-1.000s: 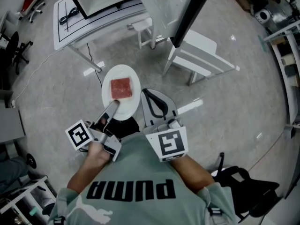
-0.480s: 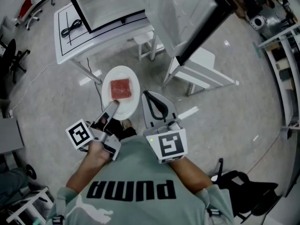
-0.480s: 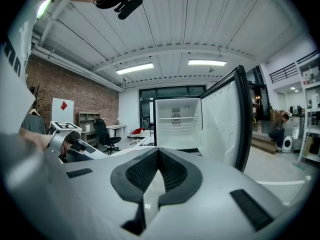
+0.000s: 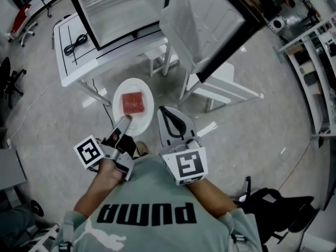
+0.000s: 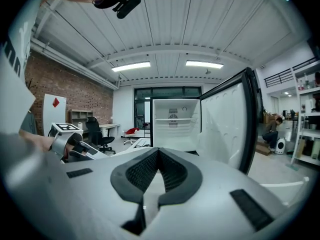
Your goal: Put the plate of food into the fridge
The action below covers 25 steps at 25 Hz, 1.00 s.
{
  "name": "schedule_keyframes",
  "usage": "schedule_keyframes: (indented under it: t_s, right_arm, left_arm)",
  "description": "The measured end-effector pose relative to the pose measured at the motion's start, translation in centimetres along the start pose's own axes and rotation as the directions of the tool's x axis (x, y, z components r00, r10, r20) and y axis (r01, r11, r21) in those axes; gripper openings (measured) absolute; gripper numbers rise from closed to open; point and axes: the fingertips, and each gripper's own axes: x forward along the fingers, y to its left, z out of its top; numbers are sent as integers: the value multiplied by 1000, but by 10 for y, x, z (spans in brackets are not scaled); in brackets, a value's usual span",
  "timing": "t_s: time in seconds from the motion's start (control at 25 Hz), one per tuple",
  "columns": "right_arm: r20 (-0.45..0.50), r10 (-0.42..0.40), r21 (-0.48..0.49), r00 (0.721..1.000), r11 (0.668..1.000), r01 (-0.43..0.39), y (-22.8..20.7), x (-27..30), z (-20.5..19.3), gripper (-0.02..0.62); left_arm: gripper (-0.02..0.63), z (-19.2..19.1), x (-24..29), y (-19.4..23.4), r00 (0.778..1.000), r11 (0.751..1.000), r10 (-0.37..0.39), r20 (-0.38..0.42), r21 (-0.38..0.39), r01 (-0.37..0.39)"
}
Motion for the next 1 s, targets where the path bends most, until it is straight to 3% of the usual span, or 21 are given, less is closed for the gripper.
schedule_keyframes:
  t_s: [0.52, 1.0]
  right_arm:
    - [27, -14, -13, 1000, 1000, 15, 40, 34, 8, 5]
    - [-1, 24, -3, 1000, 1000, -24, 42, 60, 0, 5]
  left_arm:
    - [35, 42, -21, 2, 1000, 1000, -15, -25, 22, 16]
    - [35, 60, -19, 16, 1000, 1000, 7, 7, -8, -7]
